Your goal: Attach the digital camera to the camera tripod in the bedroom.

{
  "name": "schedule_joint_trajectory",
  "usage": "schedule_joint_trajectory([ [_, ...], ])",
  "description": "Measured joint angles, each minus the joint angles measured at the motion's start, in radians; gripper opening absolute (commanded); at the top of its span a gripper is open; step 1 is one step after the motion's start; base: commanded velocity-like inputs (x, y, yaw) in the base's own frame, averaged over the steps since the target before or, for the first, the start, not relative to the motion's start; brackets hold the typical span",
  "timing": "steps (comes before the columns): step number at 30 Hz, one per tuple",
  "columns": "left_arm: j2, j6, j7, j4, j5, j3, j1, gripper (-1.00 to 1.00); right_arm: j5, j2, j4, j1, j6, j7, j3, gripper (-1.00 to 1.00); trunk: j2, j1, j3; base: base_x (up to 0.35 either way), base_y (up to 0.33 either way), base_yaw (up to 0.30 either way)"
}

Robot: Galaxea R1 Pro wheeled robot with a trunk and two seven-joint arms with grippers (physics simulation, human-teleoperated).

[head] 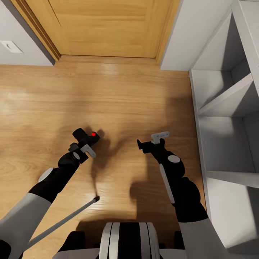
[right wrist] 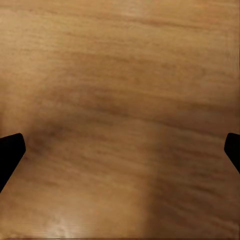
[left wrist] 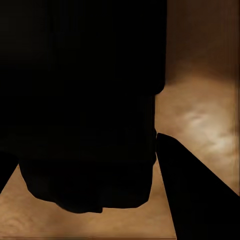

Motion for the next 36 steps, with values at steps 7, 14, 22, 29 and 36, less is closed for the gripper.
schedule_joint_trajectory([
  [7,0.001,0.000,0.000,0.000,0.000,0.000,0.000,-1.00,0.000,0.000,0.000,0.000,0.000,-0.002,0.000,1.00,0.000,0.000,0.001,-0.018,0.000,0.000],
  [14,0.003,0.005,0.002,0.005,0.004,-0.001,0.004,-1.00,0.000,0.000,0.000,0.000,0.000,-0.002,0.000,1.00,0.000,0.000,0.001,0.000,0.000,0.000],
  [22,0.002,0.005,0.002,0.020,0.003,-0.001,0.004,-1.00,0.000,0.000,0.000,0.000,0.000,-0.002,0.000,1.00,0.000,0.000,0.001,0.000,0.000,0.000],
  [29,0.002,0.004,0.002,0.021,0.001,-0.001,0.004,-1.00,0.000,0.000,0.000,0.000,0.000,-0.002,0.000,1.00,0.001,-0.002,0.016,0.000,0.000,0.000],
  [36,0.002,0.004,0.002,0.021,0.001,-0.001,0.004,-1.00,0.000,0.000,0.000,0.000,0.000,0.000,0.000,1.00,0.003,-0.005,0.043,0.000,0.000,0.000],
])
